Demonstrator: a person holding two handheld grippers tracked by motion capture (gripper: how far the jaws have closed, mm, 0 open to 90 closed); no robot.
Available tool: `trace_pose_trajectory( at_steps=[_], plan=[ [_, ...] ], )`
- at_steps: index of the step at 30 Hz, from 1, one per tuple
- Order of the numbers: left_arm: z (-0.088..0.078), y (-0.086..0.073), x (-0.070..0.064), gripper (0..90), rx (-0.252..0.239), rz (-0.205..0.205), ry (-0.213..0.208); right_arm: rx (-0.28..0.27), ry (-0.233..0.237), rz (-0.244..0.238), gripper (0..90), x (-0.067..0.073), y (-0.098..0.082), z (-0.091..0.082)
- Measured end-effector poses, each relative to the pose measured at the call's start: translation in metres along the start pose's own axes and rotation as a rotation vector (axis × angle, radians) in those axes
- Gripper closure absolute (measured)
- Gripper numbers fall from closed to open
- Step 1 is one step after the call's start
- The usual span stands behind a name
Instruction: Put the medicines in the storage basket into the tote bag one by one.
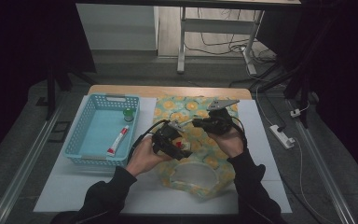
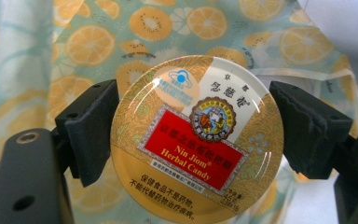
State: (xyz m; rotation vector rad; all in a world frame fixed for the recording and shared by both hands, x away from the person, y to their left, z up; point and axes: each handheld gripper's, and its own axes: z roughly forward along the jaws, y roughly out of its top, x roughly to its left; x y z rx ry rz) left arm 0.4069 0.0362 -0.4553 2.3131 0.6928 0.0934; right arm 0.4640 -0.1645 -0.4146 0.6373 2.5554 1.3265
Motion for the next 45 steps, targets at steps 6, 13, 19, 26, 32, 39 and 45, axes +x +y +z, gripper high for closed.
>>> trace_pose_trajectory(
  at_steps=[6, 13, 19, 26, 32, 39, 45],
  plan=[
    [0.014, 0.004, 0.005, 20.4, -0.002, -0.002, 0.008, 0.003, -0.004, 0.003, 90.0, -0.002, -0.001, 0.001],
    [0.030, 0.006, 0.012, 20.4, 0.005, -0.017, 0.022, 0.013, -0.015, 0.001, 90.0, -0.003, -0.003, 0.004],
    [0.042, 0.007, 0.017, 20.4, 0.018, -0.020, 0.048, 0.020, -0.021, 0.001, 90.0, -0.004, -0.005, 0.007],
    [0.055, 0.006, 0.024, 20.3, 0.029, -0.018, 0.074, 0.030, -0.027, 0.003, 90.0, -0.005, -0.007, 0.011],
    [0.068, 0.005, 0.028, 20.3, 0.034, -0.011, 0.090, 0.040, -0.029, 0.011, 90.0, -0.008, -0.011, 0.016],
    [0.080, 0.005, 0.032, 20.3, 0.052, -0.010, 0.113, 0.052, -0.034, 0.022, 90.0, -0.009, -0.014, 0.020],
    [0.085, 0.006, 0.035, 20.1, 0.053, -0.013, 0.133, 0.058, -0.036, 0.022, 90.0, -0.009, -0.014, 0.022]
  ],
)
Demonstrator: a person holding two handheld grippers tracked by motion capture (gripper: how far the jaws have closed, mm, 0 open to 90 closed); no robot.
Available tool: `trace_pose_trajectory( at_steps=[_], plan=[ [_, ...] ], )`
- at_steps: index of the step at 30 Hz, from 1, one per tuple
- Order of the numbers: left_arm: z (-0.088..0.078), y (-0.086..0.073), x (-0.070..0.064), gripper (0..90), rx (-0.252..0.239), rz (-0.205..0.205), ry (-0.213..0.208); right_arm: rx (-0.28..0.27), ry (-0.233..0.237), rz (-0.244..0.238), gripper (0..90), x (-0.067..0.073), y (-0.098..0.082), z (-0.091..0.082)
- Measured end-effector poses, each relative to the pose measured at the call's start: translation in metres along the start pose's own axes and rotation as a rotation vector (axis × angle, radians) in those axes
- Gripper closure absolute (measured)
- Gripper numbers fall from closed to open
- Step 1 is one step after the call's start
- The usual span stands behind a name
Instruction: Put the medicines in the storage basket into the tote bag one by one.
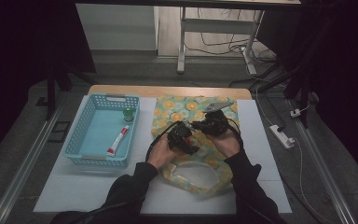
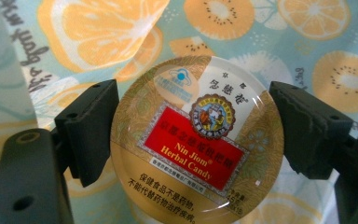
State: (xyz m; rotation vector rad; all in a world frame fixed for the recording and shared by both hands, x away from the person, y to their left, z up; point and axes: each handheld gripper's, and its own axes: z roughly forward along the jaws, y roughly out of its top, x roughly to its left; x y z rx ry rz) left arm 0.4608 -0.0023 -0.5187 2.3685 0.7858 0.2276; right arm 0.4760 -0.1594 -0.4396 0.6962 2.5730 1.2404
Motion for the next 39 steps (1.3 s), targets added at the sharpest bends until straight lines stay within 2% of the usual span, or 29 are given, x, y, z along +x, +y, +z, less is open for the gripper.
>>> trace_pose_trajectory(
  at_steps=[4, 6, 12, 17, 23, 29, 39],
  plan=[
    [0.000, 0.000, -0.002, 18.8, 0.001, 0.007, 0.031, -0.002, 0.000, 0.008, 90.0, -0.001, -0.001, 0.000],
    [-0.002, 0.000, -0.003, 17.0, 0.008, 0.016, 0.025, -0.006, -0.001, 0.008, 90.0, -0.001, 0.000, -0.001],
    [-0.009, -0.001, -0.002, 12.8, -0.019, -0.013, -0.015, -0.010, 0.002, 0.011, 90.0, -0.002, 0.000, -0.002],
    [-0.017, -0.003, -0.004, 10.2, -0.019, -0.009, -0.034, -0.016, 0.009, 0.008, 90.0, -0.003, 0.000, -0.002],
    [-0.030, -0.006, -0.006, 6.3, -0.054, -0.050, -0.099, -0.018, 0.012, 0.014, 90.0, -0.002, 0.000, -0.003],
    [-0.044, -0.012, -0.004, 1.3, -0.086, -0.074, -0.162, -0.016, 0.016, 0.015, 90.0, -0.002, 0.000, -0.003],
    [-0.066, -0.022, -0.002, 0.0, -0.137, -0.086, -0.195, -0.019, 0.020, 0.012, 90.0, -0.001, 0.001, -0.004]
  ],
)
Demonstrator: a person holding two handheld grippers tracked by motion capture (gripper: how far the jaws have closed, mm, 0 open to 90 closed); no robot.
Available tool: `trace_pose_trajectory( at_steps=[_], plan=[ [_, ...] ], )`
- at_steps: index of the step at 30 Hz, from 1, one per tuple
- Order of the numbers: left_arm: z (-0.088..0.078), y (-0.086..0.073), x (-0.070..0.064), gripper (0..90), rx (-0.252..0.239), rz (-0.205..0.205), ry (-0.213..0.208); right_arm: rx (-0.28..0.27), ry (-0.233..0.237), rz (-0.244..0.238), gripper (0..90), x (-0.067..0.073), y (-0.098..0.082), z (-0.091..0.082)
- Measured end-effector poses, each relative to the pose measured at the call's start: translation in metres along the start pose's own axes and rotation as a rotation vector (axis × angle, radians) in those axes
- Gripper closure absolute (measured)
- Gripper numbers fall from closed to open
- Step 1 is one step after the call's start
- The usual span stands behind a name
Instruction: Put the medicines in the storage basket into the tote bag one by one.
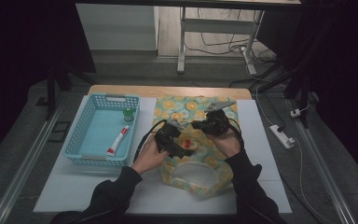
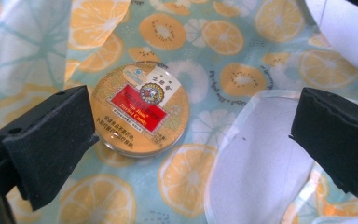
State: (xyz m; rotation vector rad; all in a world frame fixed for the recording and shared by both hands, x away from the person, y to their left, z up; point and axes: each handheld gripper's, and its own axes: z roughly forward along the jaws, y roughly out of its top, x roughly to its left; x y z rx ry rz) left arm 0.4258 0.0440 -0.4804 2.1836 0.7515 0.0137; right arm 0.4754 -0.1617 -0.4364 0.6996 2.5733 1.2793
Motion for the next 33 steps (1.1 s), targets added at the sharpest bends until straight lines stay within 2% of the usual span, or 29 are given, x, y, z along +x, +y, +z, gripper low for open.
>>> trace_pose_trajectory(
  at_steps=[4, 12, 16, 20, 26, 33],
  plan=[
    [-0.009, -0.002, 0.002, 0.0, -0.013, -0.012, -0.012, -0.001, 0.003, -0.001, 90.0, 0.000, 0.000, -0.001],
    [-0.024, -0.008, 0.007, 0.0, -0.029, -0.008, -0.062, -0.002, 0.004, 0.000, 90.0, 0.000, 0.000, -0.001],
    [-0.030, -0.013, 0.010, 0.0, -0.034, 0.013, -0.045, -0.005, 0.002, 0.001, 90.0, 0.000, 0.000, -0.002],
    [-0.036, -0.017, 0.013, 0.0, -0.037, -0.001, -0.031, -0.006, 0.001, 0.000, 90.0, -0.001, 0.000, -0.003],
    [-0.047, -0.023, 0.016, 0.0, -0.033, -0.044, -0.010, -0.001, -0.001, 0.000, 90.0, -0.001, 0.000, -0.002],
    [-0.056, -0.030, 0.019, 0.0, -0.046, -0.050, 0.004, -0.003, -0.002, -0.003, 90.0, 0.000, 0.000, -0.002]
  ],
)
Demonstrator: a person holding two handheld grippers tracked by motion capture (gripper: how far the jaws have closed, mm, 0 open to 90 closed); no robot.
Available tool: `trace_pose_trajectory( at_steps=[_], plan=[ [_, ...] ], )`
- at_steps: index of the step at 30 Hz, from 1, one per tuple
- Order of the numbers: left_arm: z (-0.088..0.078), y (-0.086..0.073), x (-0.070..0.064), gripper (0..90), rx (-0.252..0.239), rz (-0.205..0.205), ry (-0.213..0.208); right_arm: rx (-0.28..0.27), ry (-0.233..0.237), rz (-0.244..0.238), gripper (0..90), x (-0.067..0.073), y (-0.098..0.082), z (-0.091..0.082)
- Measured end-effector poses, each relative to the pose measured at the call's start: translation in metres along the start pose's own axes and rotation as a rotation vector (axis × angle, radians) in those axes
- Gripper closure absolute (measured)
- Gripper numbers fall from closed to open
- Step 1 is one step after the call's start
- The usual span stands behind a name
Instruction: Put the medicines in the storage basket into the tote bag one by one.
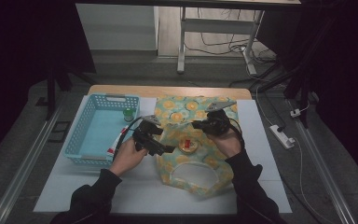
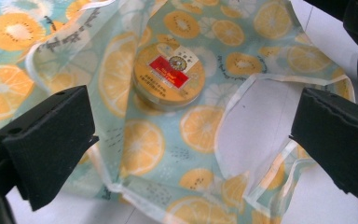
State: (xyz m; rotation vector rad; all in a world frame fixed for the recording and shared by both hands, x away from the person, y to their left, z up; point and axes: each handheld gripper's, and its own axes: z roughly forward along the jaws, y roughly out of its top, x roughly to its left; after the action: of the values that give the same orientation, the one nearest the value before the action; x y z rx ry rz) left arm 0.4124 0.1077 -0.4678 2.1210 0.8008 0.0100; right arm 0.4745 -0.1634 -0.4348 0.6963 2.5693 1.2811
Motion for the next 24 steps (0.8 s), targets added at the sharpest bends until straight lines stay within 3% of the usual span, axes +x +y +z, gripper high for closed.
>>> trace_pose_trajectory(
  at_steps=[16, 24],
  plan=[
    [-0.033, -0.009, 0.012, 0.0, -0.013, -0.034, 0.054, 0.004, 0.000, -0.001, 90.0, 0.000, -0.001, 0.001],
    [-0.054, -0.014, 0.022, 0.0, 0.004, -0.052, 0.127, 0.006, -0.001, 0.000, 90.0, 0.000, 0.000, 0.001]
  ],
)
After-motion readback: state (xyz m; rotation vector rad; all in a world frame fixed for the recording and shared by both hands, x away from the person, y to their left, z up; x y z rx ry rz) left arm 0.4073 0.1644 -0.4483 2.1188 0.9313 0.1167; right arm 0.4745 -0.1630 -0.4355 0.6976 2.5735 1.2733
